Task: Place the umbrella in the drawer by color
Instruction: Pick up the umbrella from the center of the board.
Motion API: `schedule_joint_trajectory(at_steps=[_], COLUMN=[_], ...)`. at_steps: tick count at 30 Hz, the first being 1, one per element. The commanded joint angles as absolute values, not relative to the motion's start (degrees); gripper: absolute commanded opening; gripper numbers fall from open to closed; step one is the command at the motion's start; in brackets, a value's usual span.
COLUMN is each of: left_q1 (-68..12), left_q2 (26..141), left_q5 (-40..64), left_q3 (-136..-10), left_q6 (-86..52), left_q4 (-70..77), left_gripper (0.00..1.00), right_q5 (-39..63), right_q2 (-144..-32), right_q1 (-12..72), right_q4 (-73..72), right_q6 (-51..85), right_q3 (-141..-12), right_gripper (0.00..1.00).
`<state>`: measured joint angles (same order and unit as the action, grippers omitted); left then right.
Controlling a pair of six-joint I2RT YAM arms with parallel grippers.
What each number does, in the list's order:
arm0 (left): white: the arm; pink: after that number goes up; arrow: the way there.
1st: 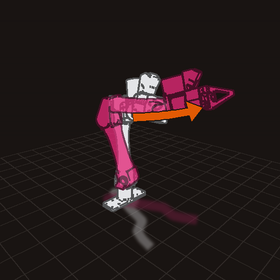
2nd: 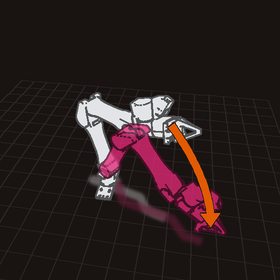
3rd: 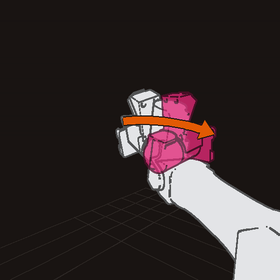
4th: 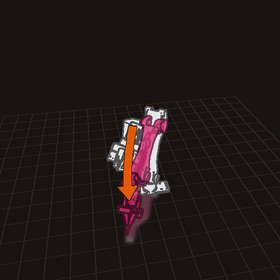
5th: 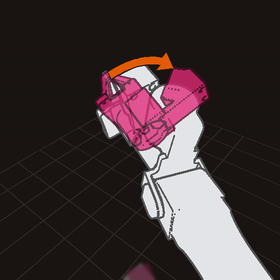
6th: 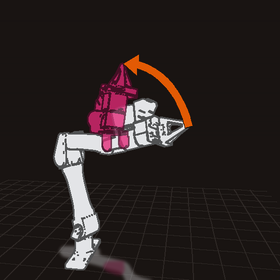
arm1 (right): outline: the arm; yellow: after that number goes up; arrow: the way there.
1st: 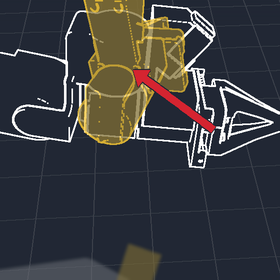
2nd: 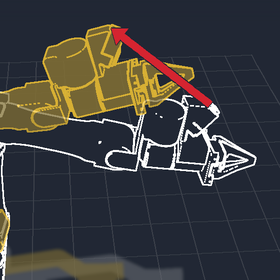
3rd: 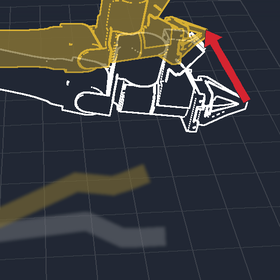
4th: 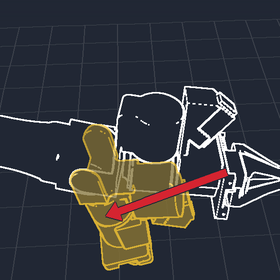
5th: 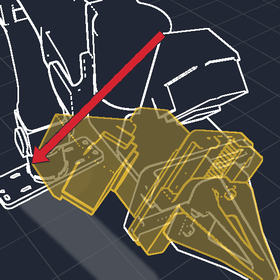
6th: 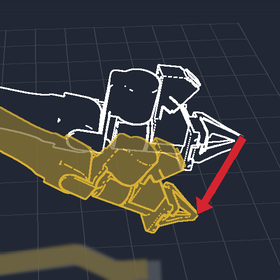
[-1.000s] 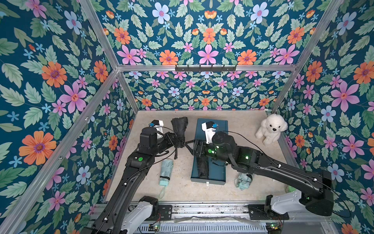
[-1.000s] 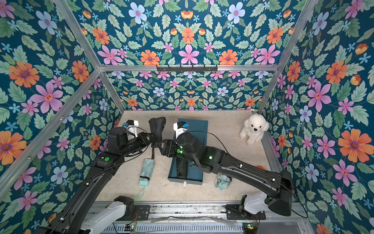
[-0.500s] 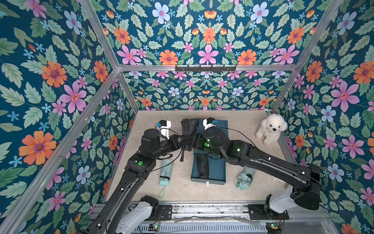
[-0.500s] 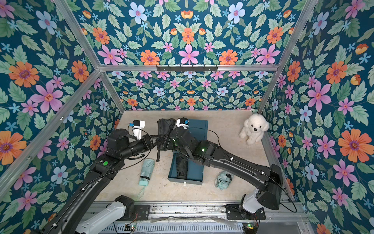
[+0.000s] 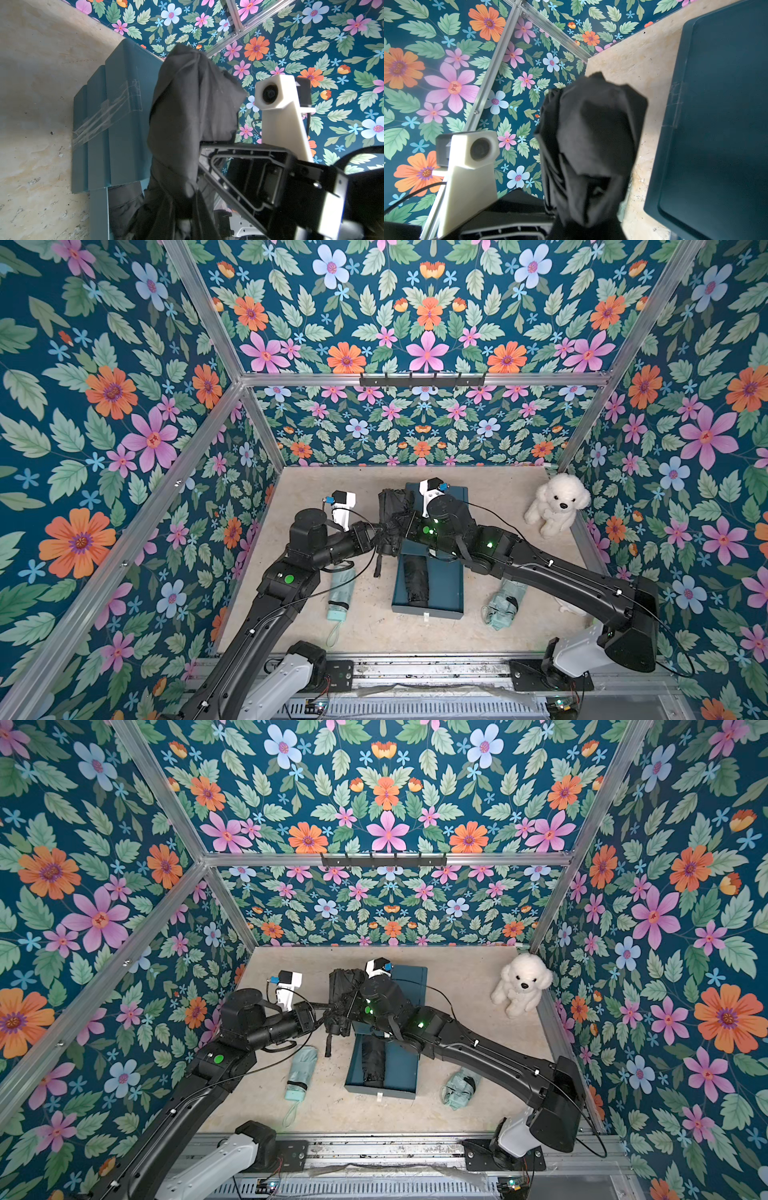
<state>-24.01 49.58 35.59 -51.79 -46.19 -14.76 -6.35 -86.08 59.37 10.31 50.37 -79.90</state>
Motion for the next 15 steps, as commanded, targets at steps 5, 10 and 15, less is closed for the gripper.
schedule_joint_trajectory(at_steps=[5,10,15], left_q1=[-24.1,-24.1,-25.0], left_q2=[50.6,55.1,61.8], left_q5=[30.7,23.6,25.0], left_q3=[-57.2,-60.0,-58.7], left_q6=[-40.5,-37.3,-36.9], left_q4=[-14.9,-16.7,-11.9], left_gripper=[0.62,0.69,0.7], right_q5=[-4.2,2.2,9.5], right_q2=[-77.1,-63.8,-54.3], right_q1=[59.4,59.4,60.2], right_q4=[10.8,12.0,2.7], right_q6=[50.7,59.7,73.8], right_q3=[-74.5,-60.0,-42.7], right_gripper=[0.0,0.0,0.0])
